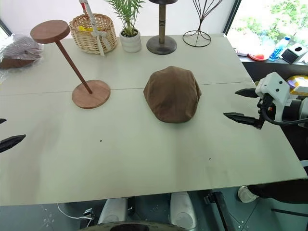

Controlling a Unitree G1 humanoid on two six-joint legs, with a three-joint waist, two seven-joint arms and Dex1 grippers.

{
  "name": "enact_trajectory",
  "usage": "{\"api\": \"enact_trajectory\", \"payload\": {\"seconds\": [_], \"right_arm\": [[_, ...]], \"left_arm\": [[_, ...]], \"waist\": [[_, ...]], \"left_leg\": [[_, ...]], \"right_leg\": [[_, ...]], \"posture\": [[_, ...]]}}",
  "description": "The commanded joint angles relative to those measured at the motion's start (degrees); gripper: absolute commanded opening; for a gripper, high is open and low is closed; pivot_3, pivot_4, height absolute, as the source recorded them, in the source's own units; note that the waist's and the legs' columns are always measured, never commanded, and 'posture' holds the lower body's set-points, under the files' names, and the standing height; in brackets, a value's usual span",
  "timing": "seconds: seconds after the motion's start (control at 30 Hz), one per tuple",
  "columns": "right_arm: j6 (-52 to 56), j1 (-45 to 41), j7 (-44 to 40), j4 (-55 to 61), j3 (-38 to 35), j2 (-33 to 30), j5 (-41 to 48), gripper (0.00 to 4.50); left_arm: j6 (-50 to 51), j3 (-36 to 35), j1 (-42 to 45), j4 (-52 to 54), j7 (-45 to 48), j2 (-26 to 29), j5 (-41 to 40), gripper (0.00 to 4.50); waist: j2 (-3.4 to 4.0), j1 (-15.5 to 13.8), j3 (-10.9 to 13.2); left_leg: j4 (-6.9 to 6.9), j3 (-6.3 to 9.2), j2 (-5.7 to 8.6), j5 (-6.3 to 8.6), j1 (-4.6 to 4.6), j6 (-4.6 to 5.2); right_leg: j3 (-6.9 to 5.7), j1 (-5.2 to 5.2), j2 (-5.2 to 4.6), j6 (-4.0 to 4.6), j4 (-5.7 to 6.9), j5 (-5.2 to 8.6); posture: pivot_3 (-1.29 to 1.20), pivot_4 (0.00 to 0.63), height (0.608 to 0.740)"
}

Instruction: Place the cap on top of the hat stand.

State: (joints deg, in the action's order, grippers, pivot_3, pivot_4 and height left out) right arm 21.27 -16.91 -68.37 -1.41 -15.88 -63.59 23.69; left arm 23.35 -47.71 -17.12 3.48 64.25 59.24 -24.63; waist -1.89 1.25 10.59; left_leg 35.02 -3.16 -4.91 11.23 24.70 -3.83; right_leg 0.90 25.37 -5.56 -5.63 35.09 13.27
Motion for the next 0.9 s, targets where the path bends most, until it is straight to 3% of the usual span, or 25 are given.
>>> {"api": "enact_trajectory", "payload": {"seconds": [0.03,0.57,0.77,0.9], "right_arm": [[-1.11,-0.43,0.32,0.48,-1.15,0.16,0.06,4.5],[-1.63,-2.68,1.61,0.1,-0.59,0.03,-1.14,4.5],[-1.72,-4.6,0.2,5.24,1.01,-1.23,-0.62,4.5],[5.68,-5.71,5.33,20.41,2.36,0.01,2.2,4.5]], "left_arm": [[-1.07,0.07,-0.24,1.42,0.26,-0.41,0.25,4.41],[4.32,0.03,3.74,2.52,0.0,0.36,-3.51,4.41],[14.92,5.52,13.78,7.82,4.79,6.19,-15.17,4.41],[20.92,14.01,24.88,9.68,8.36,11.68,-22.72,4.41]], "waist": [[0.01,-0.02,0.0],[0.0,-0.07,0.0],[0.0,-0.44,0.0],[0.03,-0.3,0.01]], "left_leg": [[0.01,0.0,0.0,0.0,0.0,0.0],[0.12,0.01,0.0,-0.02,0.0,0.03],[0.25,0.04,0.0,-0.04,-0.01,0.04],[0.32,0.06,0.01,-0.04,-0.03,0.04]], "right_leg": [[0.0,0.0,0.0,0.0,0.02,0.0],[0.01,-0.07,0.02,-0.01,0.12,-0.01],[0.01,-0.12,0.04,-0.02,0.27,-0.02],[0.04,-0.13,0.06,-0.04,0.4,-0.02]], "posture": [[0.0,0.15,0.728],[0.0,0.15,0.728],[0.0,0.15,0.728],[0.0,0.15,0.728]]}}
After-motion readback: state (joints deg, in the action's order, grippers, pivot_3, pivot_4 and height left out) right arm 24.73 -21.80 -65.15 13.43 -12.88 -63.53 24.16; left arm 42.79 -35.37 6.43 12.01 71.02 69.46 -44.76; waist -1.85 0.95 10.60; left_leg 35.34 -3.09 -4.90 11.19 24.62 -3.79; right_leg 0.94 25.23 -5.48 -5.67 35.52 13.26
